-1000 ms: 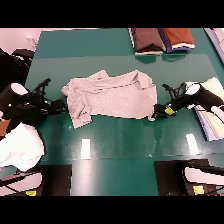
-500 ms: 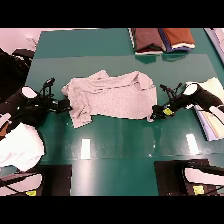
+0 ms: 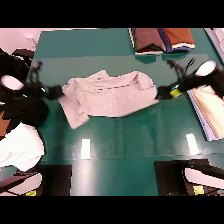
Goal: Fold the shirts.
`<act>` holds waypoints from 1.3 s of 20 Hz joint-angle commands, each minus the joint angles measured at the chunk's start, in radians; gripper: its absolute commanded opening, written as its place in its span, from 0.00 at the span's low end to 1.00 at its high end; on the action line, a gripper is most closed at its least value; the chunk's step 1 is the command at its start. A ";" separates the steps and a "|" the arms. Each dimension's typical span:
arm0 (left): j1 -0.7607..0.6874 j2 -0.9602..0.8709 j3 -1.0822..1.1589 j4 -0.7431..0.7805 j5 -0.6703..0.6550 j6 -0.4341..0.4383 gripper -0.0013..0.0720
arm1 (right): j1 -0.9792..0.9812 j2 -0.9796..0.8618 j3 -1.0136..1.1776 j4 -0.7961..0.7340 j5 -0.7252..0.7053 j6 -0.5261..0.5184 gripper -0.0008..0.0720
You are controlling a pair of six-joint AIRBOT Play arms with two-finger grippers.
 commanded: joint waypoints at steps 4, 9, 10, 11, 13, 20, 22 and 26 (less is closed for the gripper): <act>0.095 0.333 0.475 0.067 -0.071 0.020 0.05 | -0.001 0.246 0.420 -0.129 0.006 0.002 0.03; 0.095 0.459 0.768 0.066 -0.102 0.016 0.05 | -0.001 0.372 0.660 -0.216 0.015 0.075 0.03; 0.095 0.462 0.811 0.065 -0.113 0.006 0.04 | -0.001 0.378 0.699 -0.244 0.027 0.086 0.03; 0.095 0.460 0.852 0.064 -0.131 0.000 0.05 | -0.001 0.375 0.743 -0.265 0.051 0.096 0.03; 0.095 0.460 0.883 0.060 -0.138 -0.002 0.04 | -0.001 0.340 0.828 -0.284 0.118 0.100 0.03; 0.095 0.253 0.722 0.031 -0.326 -0.021 0.05 | 0.000 0.154 0.740 -0.284 0.194 0.101 0.03; 0.095 0.162 0.562 0.019 -0.341 -0.016 0.05 | -0.001 0.072 0.672 -0.284 0.198 0.101 0.03; 0.023 -0.069 0.256 0.021 -0.282 0.062 0.05 | 0.000 -0.112 0.557 -0.282 0.196 0.094 0.03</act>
